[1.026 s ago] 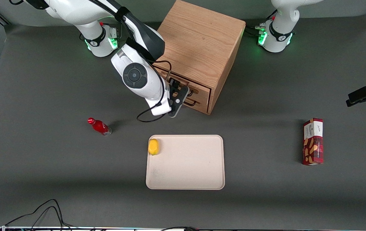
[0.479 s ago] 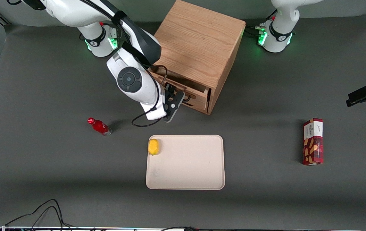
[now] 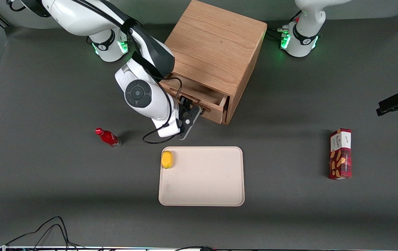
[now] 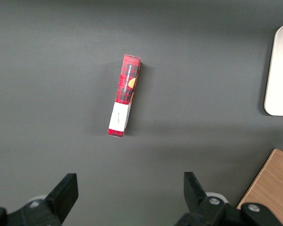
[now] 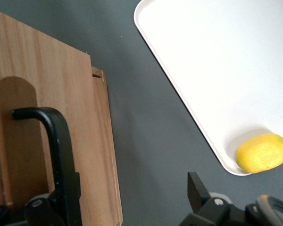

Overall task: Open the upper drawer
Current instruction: 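Pull the upper drawer outward by its handle with the right gripper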

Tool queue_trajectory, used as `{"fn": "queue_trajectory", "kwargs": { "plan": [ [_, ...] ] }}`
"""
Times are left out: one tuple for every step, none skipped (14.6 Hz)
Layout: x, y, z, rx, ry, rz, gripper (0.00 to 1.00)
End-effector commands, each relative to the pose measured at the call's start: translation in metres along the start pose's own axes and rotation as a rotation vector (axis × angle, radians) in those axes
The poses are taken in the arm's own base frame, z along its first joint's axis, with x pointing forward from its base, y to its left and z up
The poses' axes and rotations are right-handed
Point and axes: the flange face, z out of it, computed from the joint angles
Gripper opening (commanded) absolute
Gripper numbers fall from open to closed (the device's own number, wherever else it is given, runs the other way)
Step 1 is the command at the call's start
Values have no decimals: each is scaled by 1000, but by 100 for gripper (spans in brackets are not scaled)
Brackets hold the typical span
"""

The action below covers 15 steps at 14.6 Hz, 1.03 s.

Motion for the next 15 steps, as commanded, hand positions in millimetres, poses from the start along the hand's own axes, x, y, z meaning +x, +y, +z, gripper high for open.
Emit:
{"fn": "queue_trajectory", "kwargs": {
  "plan": [
    [5,14,-2,-6,15,-33,100],
    [3,22,-5,-7,19,-25,100],
    [2,26,-5,-5,18,-24,100],
    [1,27,-6,-5,19,-29,100],
    [-1,32,-6,-6,19,-25,100],
    [-3,37,-7,-6,22,-27,100],
    [-3,39,-6,-4,20,-30,100],
    [-6,46,-8,-4,23,-24,100],
    [-8,51,-8,-3,24,-19,100],
    [-7,51,-9,-4,25,-28,100],
    [-7,53,-5,-1,21,-29,100],
    [-5,55,-10,-10,25,-32,100],
    [-2,61,-10,-18,26,-32,100],
    [-1,64,-10,-12,13,-31,100],
    [1,67,-9,-7,11,-30,100]
  ]
}}
